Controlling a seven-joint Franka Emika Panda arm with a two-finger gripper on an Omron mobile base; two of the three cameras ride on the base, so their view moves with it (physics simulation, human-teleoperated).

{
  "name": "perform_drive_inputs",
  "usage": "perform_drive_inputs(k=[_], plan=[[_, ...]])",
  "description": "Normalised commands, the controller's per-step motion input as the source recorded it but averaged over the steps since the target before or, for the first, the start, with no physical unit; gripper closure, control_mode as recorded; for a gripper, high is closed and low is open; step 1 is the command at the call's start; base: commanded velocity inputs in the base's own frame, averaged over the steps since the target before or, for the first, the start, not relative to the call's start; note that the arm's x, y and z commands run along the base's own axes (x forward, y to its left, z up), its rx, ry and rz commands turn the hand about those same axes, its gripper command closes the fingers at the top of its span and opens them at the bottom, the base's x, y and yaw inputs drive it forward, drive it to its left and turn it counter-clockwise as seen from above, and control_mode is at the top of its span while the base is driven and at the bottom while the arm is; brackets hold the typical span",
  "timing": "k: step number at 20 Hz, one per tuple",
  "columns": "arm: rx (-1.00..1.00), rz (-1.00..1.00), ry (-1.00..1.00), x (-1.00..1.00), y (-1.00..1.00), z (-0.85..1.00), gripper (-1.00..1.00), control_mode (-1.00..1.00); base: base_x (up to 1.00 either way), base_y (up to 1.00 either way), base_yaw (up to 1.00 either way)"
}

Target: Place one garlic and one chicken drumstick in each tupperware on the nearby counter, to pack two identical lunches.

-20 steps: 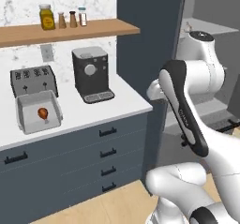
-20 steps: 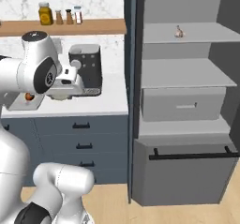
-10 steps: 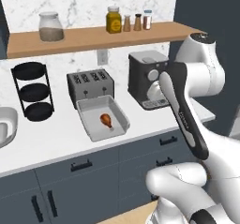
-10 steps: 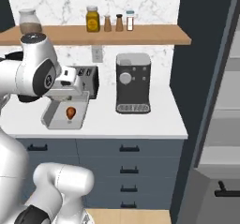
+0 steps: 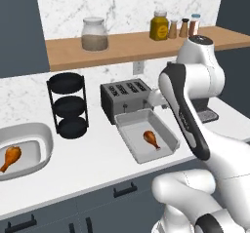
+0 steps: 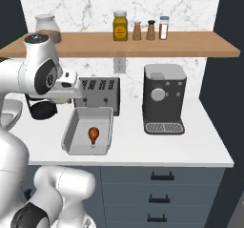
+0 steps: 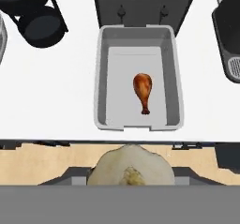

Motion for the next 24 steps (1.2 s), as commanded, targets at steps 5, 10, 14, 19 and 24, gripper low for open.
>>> perform_drive_inputs(k=[5, 10, 14, 19, 24], plan=[[0.07, 0.00, 0.22, 0.71, 0.23, -1.00, 1.00, -1.00, 0.00, 0.00, 0.00], [-0.06, 0.00, 0.40, 0.95, 0.13, -0.62, 1.00, -1.00, 0.00, 0.00, 0.00], [-0.09, 0.00, 0.72, 0.85, 0.01, -0.11, 1.00, -1.00, 0.00, 0.00, 0.00], [0.00, 0.00, 0.14, 0.40, 0.00, -0.91, 1.00, -1.00, 0.00, 0.00, 0.00], [0.00, 0.00, -0.04, 0.36, 0.00, -0.96, 1.00, -1.00, 0.00, 0.00, 0.00]])
